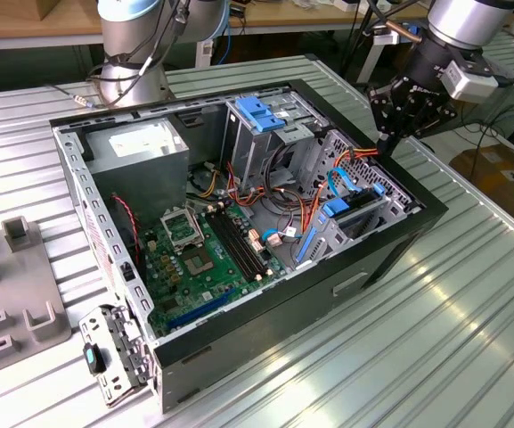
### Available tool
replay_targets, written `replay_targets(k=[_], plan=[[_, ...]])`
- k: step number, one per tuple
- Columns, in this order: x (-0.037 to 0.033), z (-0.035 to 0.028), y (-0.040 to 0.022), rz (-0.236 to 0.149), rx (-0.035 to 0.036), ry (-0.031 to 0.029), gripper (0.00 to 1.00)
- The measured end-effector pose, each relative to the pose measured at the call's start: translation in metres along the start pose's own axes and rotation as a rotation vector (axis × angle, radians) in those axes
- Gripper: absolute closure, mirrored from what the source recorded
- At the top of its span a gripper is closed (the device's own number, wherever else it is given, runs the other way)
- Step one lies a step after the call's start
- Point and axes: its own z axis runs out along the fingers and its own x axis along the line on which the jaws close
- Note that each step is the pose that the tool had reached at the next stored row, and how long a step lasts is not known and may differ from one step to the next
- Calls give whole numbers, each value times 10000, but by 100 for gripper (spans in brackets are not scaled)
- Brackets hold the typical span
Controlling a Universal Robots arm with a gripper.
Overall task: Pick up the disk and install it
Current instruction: 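Insert the second disk wire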
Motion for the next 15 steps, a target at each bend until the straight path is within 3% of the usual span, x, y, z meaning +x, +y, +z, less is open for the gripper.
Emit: replay_targets(k=[3,7,11,15], plan=[[0,-10,0,0,5,-5,84],[1,-87,-4,0,-3,2,84],[-5,-92,-2,-1,-6,3,84],[-133,-91,78,0,-3,2,84]])
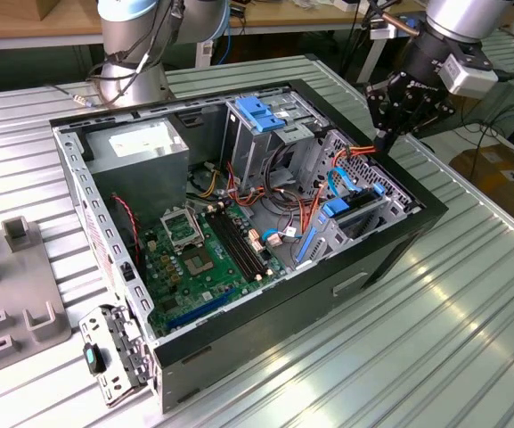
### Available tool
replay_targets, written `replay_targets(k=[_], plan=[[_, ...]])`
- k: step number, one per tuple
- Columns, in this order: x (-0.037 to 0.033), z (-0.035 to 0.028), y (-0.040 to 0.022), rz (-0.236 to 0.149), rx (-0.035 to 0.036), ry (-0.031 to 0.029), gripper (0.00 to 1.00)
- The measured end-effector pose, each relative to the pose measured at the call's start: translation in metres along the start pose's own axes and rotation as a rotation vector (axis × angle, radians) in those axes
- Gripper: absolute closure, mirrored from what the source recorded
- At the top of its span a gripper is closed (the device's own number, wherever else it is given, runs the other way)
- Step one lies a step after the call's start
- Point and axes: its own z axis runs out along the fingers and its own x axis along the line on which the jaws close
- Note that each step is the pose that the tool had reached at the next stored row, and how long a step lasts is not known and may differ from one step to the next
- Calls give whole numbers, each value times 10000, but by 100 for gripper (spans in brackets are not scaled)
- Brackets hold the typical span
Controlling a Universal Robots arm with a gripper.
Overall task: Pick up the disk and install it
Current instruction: 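Insert the second disk wire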
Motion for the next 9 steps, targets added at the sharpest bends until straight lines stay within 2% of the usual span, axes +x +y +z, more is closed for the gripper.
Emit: replay_targets(k=[4,7,9], plan=[[-142,4,86,44,0,1,84],[-151,6,92,465,-7,21,84],[-151,10,92,998,-15,46,84]])
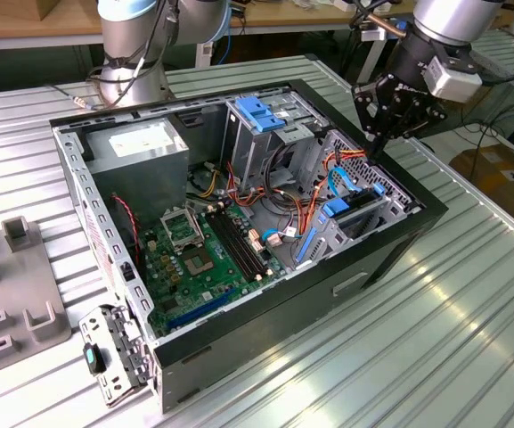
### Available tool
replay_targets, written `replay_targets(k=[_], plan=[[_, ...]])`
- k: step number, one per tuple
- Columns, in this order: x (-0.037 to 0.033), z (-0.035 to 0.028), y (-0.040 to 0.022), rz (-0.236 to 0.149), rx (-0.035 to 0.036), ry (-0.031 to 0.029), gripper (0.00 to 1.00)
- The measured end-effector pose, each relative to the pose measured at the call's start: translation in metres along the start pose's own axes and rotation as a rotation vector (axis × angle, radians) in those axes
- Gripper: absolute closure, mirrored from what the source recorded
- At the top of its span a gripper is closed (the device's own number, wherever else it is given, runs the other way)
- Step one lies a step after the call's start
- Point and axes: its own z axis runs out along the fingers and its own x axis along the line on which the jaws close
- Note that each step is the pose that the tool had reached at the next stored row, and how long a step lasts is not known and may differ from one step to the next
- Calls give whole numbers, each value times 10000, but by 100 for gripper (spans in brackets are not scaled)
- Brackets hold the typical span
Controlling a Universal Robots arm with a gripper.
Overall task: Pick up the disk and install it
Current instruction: 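Insert the second disk wire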
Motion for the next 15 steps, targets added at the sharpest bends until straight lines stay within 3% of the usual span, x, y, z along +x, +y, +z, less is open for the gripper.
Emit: replay_targets(k=[2,3,4,15], plan=[[-1,1,1,249,-3,11,84],[-1,4,0,490,-6,22,84],[-1,8,1,1005,-14,46,84],[-1,27,2,3178,-46,147,84]])
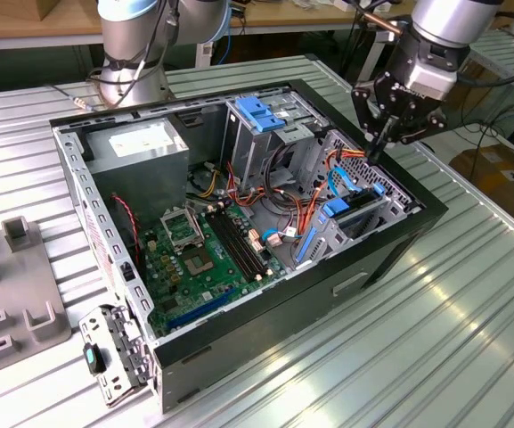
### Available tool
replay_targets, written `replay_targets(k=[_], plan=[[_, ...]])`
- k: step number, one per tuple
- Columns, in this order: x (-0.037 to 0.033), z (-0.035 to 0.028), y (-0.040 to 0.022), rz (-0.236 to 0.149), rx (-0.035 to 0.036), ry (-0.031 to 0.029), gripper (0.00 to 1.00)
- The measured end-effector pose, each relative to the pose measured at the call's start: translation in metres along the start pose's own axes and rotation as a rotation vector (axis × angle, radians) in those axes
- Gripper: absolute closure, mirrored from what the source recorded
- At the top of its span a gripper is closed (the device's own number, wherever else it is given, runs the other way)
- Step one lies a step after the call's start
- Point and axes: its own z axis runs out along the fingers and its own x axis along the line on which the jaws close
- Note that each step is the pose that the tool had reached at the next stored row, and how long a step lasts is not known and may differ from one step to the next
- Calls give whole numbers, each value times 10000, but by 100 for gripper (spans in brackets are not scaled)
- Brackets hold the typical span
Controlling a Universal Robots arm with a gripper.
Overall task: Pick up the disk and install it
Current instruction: 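Insert the second disk wire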
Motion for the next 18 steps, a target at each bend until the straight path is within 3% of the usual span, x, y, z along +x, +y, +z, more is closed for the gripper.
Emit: replay_targets(k=[1,12,14,18], plan=[[0,3,0,390,-6,18,84],[0,17,1,2463,-37,114,84],[0,19,1,2990,-44,138,84],[-4,19,6,3003,-44,139,84]])
